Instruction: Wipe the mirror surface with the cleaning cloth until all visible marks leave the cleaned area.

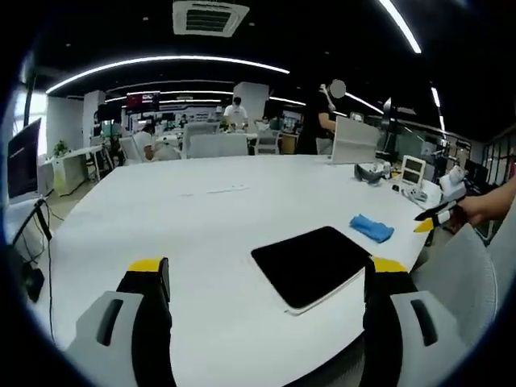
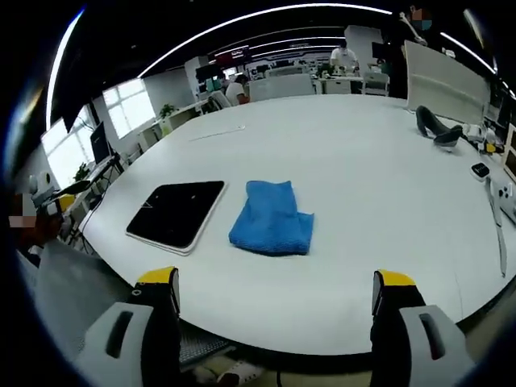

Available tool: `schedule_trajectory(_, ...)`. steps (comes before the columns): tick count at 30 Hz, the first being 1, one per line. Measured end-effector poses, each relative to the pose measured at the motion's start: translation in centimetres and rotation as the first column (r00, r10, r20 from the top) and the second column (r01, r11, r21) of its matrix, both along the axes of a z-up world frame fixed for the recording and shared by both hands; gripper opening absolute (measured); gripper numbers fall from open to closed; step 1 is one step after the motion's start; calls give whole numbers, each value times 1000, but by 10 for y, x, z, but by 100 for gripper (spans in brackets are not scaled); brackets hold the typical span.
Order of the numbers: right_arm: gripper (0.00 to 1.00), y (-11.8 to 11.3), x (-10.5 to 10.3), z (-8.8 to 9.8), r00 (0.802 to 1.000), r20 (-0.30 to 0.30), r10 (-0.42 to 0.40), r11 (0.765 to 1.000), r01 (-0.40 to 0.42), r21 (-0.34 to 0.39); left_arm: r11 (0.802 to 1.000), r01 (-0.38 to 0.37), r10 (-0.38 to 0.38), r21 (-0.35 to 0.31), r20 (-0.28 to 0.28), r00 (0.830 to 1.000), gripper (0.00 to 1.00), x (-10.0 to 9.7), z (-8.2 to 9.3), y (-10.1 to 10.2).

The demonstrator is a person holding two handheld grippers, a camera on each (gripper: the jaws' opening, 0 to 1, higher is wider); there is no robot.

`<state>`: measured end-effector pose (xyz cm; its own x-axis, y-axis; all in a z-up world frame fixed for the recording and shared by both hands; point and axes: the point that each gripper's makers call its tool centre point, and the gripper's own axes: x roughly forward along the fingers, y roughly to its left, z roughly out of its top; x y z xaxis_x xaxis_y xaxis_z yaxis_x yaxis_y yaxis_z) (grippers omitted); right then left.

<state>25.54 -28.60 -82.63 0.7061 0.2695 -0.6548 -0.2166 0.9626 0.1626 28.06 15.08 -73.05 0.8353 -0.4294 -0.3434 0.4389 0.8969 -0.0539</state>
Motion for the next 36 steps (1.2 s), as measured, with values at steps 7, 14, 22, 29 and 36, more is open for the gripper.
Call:
schedule_trajectory(7, 98, -9, 3, 5, 1000, 8, -22, 1000, 22, -4, 997, -44, 43, -67, -16, 999, 99, 4, 4, 20)
schedule_trajectory(14, 98, -11, 1, 7, 1000, 20, -14, 1000, 14, -16, 989, -75, 76, -125, 4, 997, 99, 14, 8, 24)
schedule_trajectory(22, 98, -16, -3, 3, 1000, -13, -19, 999, 18, -35, 996, -7, 9, -88, 17, 1000, 99, 18, 8, 16)
schedule_trajectory(29, 98, -14, -1, 9, 1000, 6, -15, 999, 15, -48, 997, -16, 17, -80, 3, 1000, 99, 17, 11, 24)
schedule_trajectory(36, 98, -10, 2, 13, 1000, 9, 4, 997, -3, -73, 997, -35, 35, -69, 5, 999, 99, 16, 17, 39)
